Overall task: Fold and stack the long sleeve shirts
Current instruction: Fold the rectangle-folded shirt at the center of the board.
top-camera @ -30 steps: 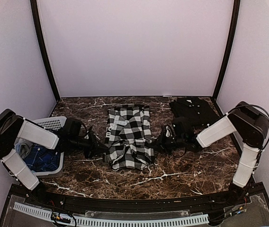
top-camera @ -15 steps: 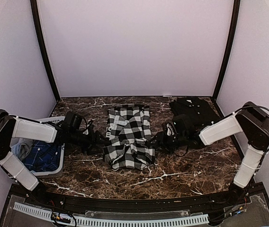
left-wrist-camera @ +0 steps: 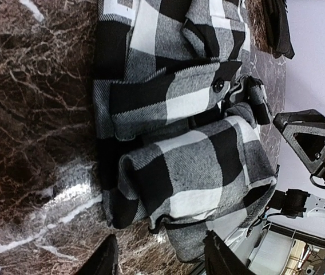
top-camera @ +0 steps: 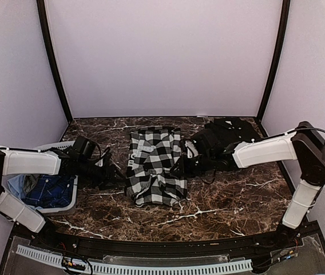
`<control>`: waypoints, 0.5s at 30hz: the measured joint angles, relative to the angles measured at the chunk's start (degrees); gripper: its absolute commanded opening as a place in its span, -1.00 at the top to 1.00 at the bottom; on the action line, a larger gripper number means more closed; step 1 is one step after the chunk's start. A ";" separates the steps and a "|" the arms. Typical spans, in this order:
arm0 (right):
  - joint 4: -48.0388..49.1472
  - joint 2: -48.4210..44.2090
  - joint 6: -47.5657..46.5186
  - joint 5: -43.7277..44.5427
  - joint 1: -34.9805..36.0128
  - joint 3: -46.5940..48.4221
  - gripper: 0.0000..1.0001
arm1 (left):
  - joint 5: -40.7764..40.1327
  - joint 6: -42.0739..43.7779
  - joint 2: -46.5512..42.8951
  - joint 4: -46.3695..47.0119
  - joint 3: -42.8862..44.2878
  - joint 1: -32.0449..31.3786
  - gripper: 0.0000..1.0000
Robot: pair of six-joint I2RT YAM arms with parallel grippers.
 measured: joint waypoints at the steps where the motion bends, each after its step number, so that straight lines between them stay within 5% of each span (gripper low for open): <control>1: -1.03 0.87 -0.76 0.39 0.59 1.31 0.61 | 0.11 0.26 0.00 -0.39 -0.09 -0.33 0.03; 15: -14.86 11.85 -8.87 7.32 2.19 17.38 0.54 | 0.57 2.03 -1.42 -2.62 -0.22 -2.82 0.08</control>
